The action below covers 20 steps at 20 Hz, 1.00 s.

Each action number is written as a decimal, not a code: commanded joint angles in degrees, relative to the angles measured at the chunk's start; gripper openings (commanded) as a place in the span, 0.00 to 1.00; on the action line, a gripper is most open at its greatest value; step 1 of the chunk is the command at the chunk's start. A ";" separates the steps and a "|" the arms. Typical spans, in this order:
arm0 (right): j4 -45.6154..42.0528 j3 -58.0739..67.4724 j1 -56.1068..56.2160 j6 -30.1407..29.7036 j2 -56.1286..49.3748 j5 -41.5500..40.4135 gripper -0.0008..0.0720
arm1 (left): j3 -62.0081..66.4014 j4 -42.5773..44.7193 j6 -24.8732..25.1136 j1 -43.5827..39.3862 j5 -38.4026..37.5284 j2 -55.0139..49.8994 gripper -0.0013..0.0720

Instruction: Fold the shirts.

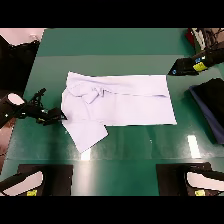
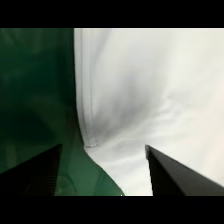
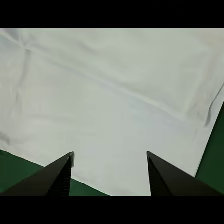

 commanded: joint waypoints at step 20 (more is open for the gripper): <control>-0.46 -21.49 -8.48 0.00 6.29 1.18 0.71 | 9.86 2.40 -0.31 -6.43 -7.13 -0.11 0.06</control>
